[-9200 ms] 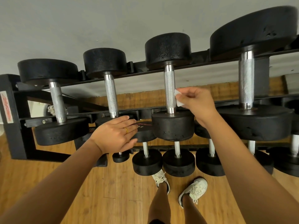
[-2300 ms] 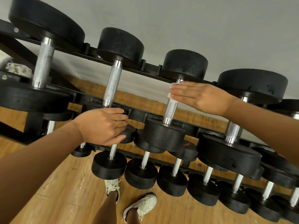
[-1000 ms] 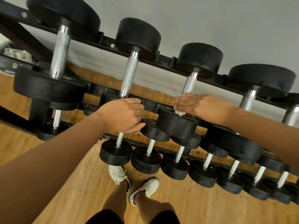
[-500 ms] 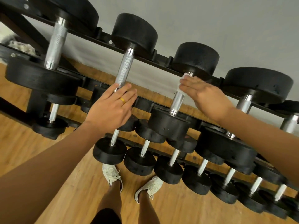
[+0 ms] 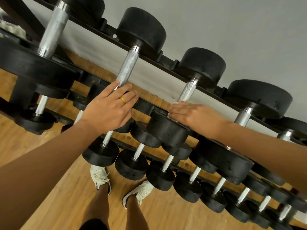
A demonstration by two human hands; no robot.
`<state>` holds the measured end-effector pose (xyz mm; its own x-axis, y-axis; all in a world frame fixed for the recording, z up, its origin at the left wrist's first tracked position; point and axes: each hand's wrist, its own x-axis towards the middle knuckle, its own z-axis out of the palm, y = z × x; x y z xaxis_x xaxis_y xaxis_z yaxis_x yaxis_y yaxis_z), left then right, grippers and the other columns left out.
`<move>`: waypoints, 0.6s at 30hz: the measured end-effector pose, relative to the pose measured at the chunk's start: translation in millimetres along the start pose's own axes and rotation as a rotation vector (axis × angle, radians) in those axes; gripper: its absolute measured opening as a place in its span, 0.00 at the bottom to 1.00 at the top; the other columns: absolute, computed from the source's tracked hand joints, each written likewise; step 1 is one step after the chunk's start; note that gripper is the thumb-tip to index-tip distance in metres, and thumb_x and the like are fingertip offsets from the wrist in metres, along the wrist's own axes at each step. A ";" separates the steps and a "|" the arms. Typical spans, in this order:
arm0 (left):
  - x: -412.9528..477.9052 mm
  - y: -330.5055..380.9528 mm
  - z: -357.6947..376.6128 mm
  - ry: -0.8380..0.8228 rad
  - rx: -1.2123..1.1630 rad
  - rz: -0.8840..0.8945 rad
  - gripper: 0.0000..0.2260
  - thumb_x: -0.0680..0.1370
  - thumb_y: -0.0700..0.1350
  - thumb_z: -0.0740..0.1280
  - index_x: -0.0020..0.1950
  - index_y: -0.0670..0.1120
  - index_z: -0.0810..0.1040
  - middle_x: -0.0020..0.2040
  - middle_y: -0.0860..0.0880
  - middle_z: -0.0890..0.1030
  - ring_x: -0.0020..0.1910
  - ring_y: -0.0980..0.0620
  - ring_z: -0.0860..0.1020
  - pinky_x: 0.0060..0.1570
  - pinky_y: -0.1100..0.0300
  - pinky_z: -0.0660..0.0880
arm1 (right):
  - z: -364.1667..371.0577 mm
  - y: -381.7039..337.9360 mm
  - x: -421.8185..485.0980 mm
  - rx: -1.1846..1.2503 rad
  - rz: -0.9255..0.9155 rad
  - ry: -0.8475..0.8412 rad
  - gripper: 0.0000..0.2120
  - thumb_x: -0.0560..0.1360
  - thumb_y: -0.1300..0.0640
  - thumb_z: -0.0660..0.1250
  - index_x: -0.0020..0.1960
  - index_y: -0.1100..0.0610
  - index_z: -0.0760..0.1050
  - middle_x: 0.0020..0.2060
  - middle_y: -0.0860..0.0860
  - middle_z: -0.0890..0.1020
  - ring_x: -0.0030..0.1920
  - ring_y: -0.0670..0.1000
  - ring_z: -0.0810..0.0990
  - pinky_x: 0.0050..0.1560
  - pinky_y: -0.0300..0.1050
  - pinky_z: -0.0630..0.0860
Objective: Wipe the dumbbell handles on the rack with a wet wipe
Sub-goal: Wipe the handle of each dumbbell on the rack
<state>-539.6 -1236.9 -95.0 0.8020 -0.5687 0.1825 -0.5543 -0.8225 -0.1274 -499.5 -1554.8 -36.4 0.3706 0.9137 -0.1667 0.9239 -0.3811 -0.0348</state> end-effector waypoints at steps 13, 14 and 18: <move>-0.3 0.4 -1.2 0.045 -0.056 0.012 0.23 0.86 0.46 0.49 0.73 0.36 0.74 0.71 0.38 0.77 0.75 0.38 0.69 0.76 0.41 0.61 | -36.3 35.2 27.9 -0.077 0.300 -0.229 0.22 0.69 0.73 0.69 0.62 0.61 0.79 0.59 0.58 0.81 0.63 0.58 0.79 0.66 0.54 0.75; -1.0 0.6 -0.9 0.043 -0.063 0.008 0.23 0.87 0.46 0.48 0.73 0.36 0.73 0.72 0.38 0.76 0.75 0.39 0.69 0.77 0.41 0.61 | -35.1 29.6 30.2 -0.080 0.271 -0.266 0.22 0.70 0.72 0.68 0.62 0.61 0.79 0.59 0.57 0.81 0.63 0.57 0.79 0.65 0.54 0.76; 0.4 -1.3 -1.5 0.052 -0.069 0.021 0.23 0.87 0.45 0.48 0.75 0.36 0.71 0.73 0.38 0.74 0.77 0.39 0.67 0.76 0.42 0.58 | -29.4 8.4 45.6 -0.018 0.117 -0.482 0.19 0.75 0.66 0.67 0.66 0.55 0.77 0.60 0.53 0.79 0.63 0.56 0.76 0.61 0.54 0.77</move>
<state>-538.9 -1236.1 -93.3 0.7784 -0.5835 0.2316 -0.5861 -0.8076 -0.0649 -472.1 -1512.2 -15.3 0.3895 0.6944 -0.6051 0.8819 -0.4705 0.0277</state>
